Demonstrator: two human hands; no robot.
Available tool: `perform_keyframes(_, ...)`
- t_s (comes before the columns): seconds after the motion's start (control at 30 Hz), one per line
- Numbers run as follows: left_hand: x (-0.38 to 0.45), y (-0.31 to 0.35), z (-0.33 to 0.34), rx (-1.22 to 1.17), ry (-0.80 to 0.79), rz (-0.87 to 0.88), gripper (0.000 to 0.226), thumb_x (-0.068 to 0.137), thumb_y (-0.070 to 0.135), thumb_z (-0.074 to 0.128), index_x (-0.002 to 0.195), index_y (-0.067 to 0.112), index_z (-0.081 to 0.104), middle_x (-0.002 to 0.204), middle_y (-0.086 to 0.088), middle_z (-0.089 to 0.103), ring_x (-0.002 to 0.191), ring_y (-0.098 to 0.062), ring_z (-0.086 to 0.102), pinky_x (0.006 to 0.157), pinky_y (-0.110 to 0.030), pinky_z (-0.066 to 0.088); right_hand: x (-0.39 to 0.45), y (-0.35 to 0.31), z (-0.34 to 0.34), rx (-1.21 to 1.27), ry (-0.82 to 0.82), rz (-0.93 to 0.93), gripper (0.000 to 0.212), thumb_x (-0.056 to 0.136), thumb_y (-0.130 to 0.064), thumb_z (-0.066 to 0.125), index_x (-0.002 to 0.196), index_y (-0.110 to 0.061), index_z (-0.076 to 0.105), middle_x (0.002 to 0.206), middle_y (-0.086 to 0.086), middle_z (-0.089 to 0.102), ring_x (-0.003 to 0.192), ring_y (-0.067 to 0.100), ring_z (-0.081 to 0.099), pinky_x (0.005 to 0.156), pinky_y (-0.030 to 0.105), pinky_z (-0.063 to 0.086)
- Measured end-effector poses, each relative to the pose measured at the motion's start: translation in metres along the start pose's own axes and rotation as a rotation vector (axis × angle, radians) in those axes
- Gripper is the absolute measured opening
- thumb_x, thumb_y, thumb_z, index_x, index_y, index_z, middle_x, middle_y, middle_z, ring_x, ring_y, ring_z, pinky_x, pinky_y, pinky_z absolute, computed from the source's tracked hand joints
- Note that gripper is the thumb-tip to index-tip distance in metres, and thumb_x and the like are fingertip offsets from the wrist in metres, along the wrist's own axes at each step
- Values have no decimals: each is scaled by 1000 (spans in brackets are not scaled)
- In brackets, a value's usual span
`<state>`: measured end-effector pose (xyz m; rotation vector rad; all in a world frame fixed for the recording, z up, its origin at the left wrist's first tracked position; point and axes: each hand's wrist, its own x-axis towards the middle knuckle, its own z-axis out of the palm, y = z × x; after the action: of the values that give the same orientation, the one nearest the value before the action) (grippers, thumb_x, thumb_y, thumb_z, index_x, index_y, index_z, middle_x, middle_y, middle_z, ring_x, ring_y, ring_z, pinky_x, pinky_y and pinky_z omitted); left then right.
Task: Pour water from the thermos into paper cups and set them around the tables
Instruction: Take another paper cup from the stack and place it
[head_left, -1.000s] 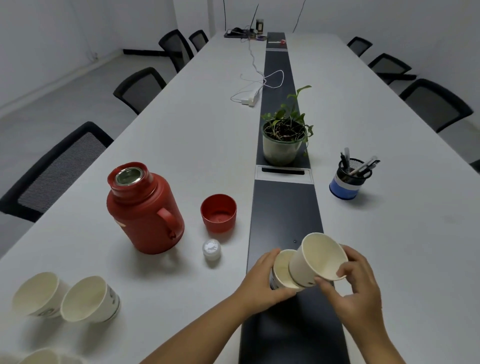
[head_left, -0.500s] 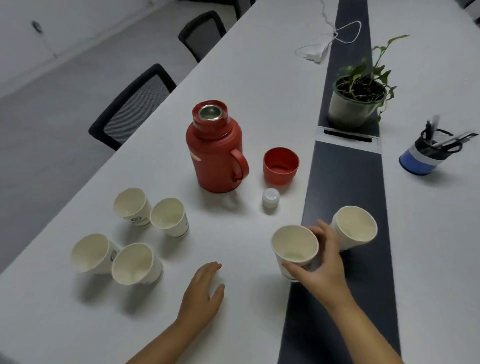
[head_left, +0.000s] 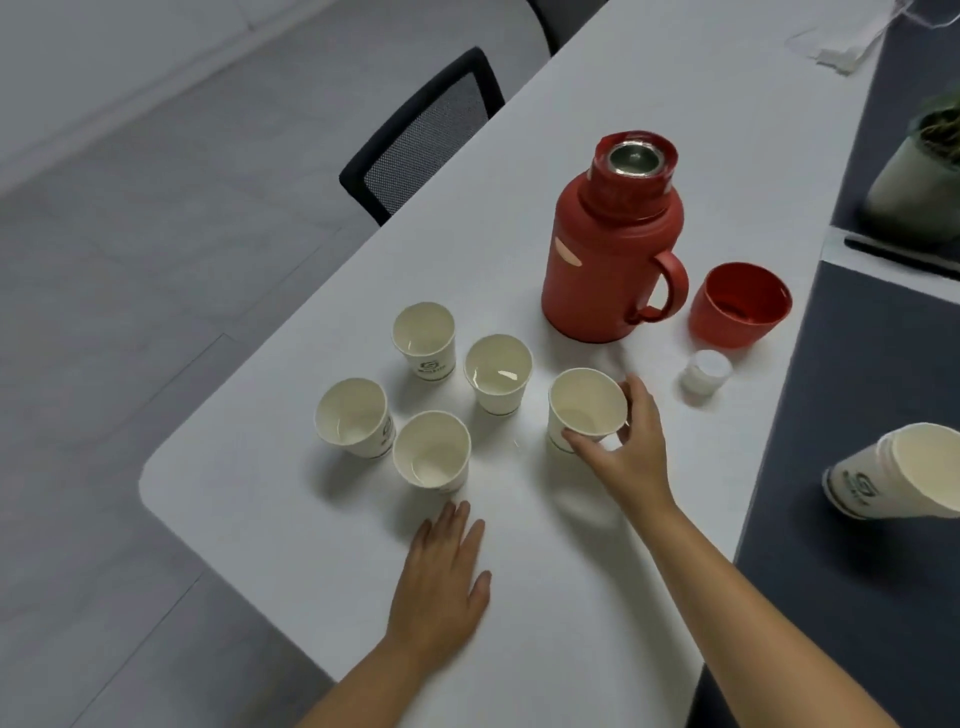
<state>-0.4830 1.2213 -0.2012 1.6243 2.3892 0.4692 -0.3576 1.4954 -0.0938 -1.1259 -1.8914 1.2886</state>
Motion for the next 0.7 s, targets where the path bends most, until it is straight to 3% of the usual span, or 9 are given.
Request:
perform_keyframes(0.1, 0, -1, 4, 16, 2, 23, 67, 97, 38, 62, 157, 11, 52, 171, -15, 38, 160, -35, 34, 130, -48, 19, -3, 6, 4, -80, 5, -40, 89, 71, -34, 89, 149, -20, 49, 139, -5, 52, 132, 9, 51, 111, 42, 51)
perform_keyframes(0.3, 1, -4, 9, 11, -24, 45, 66, 94, 39, 68, 153, 13, 56, 170, -15, 40, 159, -36, 33, 131, -46, 12, -12, 28, 0, -183, 26, -137, 90, 78, -10, 95, 155, -7, 47, 139, 1, 56, 129, 11, 59, 106, 42, 56)
perform_keyframes(0.47, 2, -4, 9, -99, -11, 58, 60, 95, 39, 70, 150, 20, 60, 169, -6, 43, 158, -27, 37, 124, -48, 41, -30, 34, 0, -178, 62, -126, 90, 79, -7, 94, 155, -12, 47, 140, -3, 55, 128, 8, 59, 103, 47, 56)
perform_keyframes(0.6, 2, 2, 2, -161, 6, 102, 54, 96, 38, 69, 147, 22, 61, 166, -1, 48, 153, -22, 45, 119, -44, 48, -44, 39, 3, -168, -52, -41, 114, 74, -25, 98, 166, -24, 30, 155, -12, 44, 141, 5, 49, 112, 40, 48)
perform_keyframes(0.7, 3, -8, 5, -104, 0, 126, 60, 94, 41, 72, 148, 18, 61, 165, -6, 48, 155, -27, 43, 117, -48, 48, -39, 31, 21, -136, -120, 72, 137, 67, -38, 103, 170, -31, 13, 164, -14, 35, 148, 8, 42, 118, 35, 40)
